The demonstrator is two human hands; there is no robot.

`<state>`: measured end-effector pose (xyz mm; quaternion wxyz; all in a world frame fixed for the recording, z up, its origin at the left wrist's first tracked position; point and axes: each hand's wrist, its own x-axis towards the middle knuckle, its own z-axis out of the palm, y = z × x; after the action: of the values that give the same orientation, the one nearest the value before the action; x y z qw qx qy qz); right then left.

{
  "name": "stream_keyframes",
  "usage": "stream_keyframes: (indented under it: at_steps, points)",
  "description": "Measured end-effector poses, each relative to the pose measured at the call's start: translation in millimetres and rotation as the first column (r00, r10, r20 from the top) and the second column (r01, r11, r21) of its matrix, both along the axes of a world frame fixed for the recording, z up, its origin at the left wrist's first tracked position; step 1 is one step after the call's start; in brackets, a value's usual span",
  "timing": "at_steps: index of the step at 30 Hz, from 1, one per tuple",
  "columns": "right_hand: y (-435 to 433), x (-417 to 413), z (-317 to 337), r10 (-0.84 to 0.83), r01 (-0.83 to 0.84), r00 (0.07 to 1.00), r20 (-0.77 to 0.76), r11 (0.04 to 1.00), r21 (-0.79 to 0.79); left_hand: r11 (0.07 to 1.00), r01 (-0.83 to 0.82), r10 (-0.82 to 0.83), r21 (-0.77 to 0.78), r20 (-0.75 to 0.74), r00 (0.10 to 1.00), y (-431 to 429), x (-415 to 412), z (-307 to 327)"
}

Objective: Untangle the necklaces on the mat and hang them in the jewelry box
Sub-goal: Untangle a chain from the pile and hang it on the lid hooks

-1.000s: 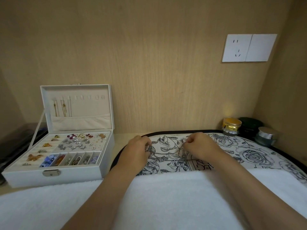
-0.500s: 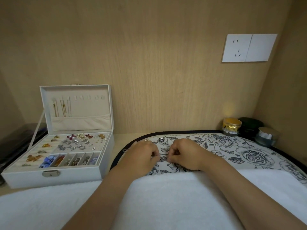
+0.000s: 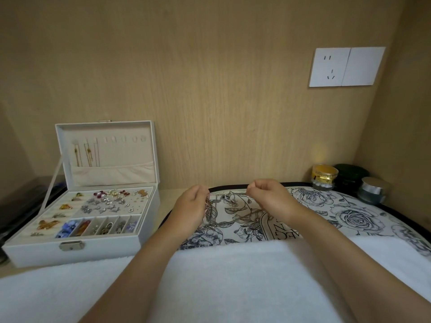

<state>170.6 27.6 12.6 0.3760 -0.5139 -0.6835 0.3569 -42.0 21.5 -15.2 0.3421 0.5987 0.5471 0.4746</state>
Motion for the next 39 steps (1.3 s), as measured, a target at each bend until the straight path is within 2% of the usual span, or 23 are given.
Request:
stream_keyframes:
  at_steps: [3, 5, 7, 10, 12, 15, 17, 19, 20, 22, 27, 29, 34, 37, 39]
  points:
    - [4, 8, -2, -0.064, 0.062, 0.997, 0.040, 0.997, 0.044, 0.997, 0.003, 0.015, 0.078, -0.233, 0.972, -4, -4, 3]
    - [11, 15, -6, -0.150, 0.144, 0.985, 0.083, 0.987, 0.078, 0.999, -0.007, 0.019, 0.042, -0.269, 0.963, -4, -6, 5]
    - [13, 20, -9, -0.234, 0.209, 0.949, 0.212, 0.969, 0.133, 0.998, -0.031, 0.021, -0.050, -0.185, 0.982, -3, -8, 5]
    - [11, 20, -13, -0.287, 0.235, 0.856, 0.430, 0.957, 0.170, 0.991, 0.048, -0.041, -0.126, 0.057, 0.998, -5, -5, 6]
    - [11, 18, -16, -0.265, 0.212, 0.803, 0.534, 0.964, 0.159, 0.987, 0.093, -0.084, -0.128, 0.070, 0.994, -6, -3, 8]
    - [11, 11, -22, -0.208, 0.103, 0.785, 0.584, 0.973, 0.208, 0.978, 0.170, -0.161, -0.120, 0.082, 0.984, -8, 1, 10]
    - [7, 1, -22, -0.107, 0.002, 0.873, 0.477, 0.977, 0.215, 0.968, 0.223, -0.212, -0.112, 0.099, 0.972, -11, 5, 13]
    - [0, -13, -17, 0.094, -0.112, 0.976, 0.199, 0.990, 0.082, 0.960, 0.265, -0.255, -0.091, 0.105, 0.961, -14, 8, 15]
    - [-3, -19, -15, 0.202, -0.203, 0.978, 0.048, 0.979, 0.010, 0.958, 0.277, -0.267, -0.078, 0.112, 0.957, -15, 10, 16]
    - [-6, -25, -14, 0.290, -0.294, 0.953, -0.088, 0.955, -0.037, 0.960, 0.274, -0.266, -0.058, 0.114, 0.957, -15, 9, 17]
    - [-4, -20, -12, 0.207, -0.219, 0.958, -0.197, 0.975, -0.039, 0.970, 0.235, -0.228, -0.067, 0.097, 0.969, -12, 5, 14]
    - [-4, -18, -9, 0.184, -0.206, 0.948, -0.259, 0.976, -0.063, 0.974, 0.210, -0.208, -0.082, 0.033, 0.978, -12, 4, 14]
    - [-4, -15, -9, 0.116, -0.114, 0.990, -0.086, 0.993, 0.023, 0.979, 0.184, -0.183, -0.087, 0.013, 0.983, -11, 2, 11]
    - [3, -7, -11, 0.055, -0.054, 0.995, -0.084, 0.998, 0.007, 0.988, 0.148, -0.147, -0.049, 0.008, 0.989, -11, 0, 7]
    - [6, 0, -11, 0.026, -0.028, 0.997, -0.073, 0.999, -0.026, 0.991, 0.122, -0.119, -0.048, 0.055, 0.991, -11, -1, 6]
